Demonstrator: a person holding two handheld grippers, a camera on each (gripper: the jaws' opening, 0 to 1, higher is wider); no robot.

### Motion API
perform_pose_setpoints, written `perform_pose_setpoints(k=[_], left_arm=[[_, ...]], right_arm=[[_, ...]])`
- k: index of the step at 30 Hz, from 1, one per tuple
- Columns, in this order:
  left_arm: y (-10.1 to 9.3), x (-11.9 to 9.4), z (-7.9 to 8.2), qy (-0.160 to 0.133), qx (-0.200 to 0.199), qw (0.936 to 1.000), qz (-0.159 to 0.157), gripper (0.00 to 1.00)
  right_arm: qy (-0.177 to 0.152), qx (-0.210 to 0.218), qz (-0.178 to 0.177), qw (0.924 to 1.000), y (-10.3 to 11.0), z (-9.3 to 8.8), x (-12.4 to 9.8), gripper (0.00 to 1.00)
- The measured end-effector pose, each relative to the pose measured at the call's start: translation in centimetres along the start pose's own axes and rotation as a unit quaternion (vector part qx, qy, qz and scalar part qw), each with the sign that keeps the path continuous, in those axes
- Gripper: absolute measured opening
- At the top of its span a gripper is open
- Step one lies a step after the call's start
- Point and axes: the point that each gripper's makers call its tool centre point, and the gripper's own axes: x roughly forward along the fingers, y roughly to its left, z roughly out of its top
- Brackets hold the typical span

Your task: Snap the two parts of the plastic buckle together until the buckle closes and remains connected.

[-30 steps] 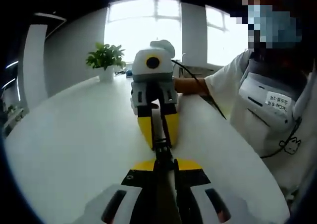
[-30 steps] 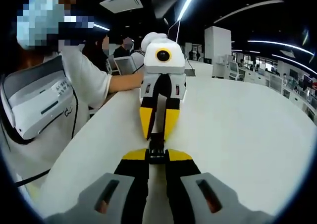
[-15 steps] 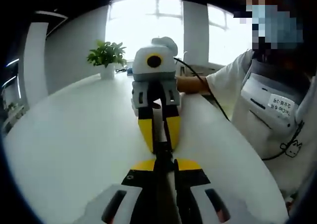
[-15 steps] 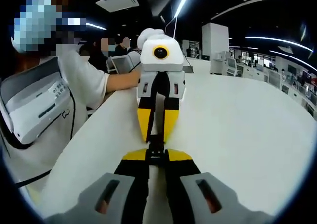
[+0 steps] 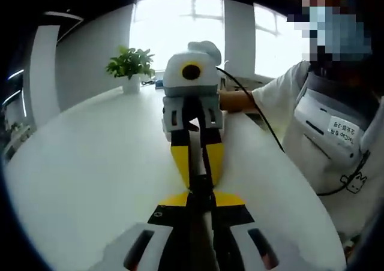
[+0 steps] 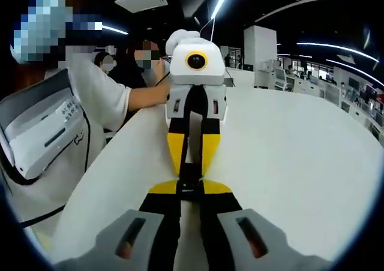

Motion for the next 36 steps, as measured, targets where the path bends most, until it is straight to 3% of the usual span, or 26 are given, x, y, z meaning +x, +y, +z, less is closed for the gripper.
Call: perform_pose_setpoints(k=[3, 8, 20, 36], left_arm=[[0.0, 0.2, 0.1, 0.0, -0.02, 0.9997, 0.012, 0.09], [0.2, 0.0, 0.2, 0.013, 0.001, 0.9997, 0.022, 0.1], [0.2, -0.2, -0.1, -0.003, -0.009, 0.9997, 0.023, 0.11], [0.6, -0.4, -0.1, -0.018, 0.007, 0.9993, 0.033, 0.14]], right_arm=[[0.0, -0.004, -0.017, 0.9998, -0.3, 0.5, 0.3, 0.09], [0.006, -0.008, -0.019, 0.9998, 0.1, 0.6, 0.0, 0.09], [-0.002, -0.011, -0.015, 0.9998, 0.7, 0.4, -0.3, 0.1], [-0.014, -0.032, -0.018, 0.9992, 0.3, 0.1, 0.0, 0.12]])
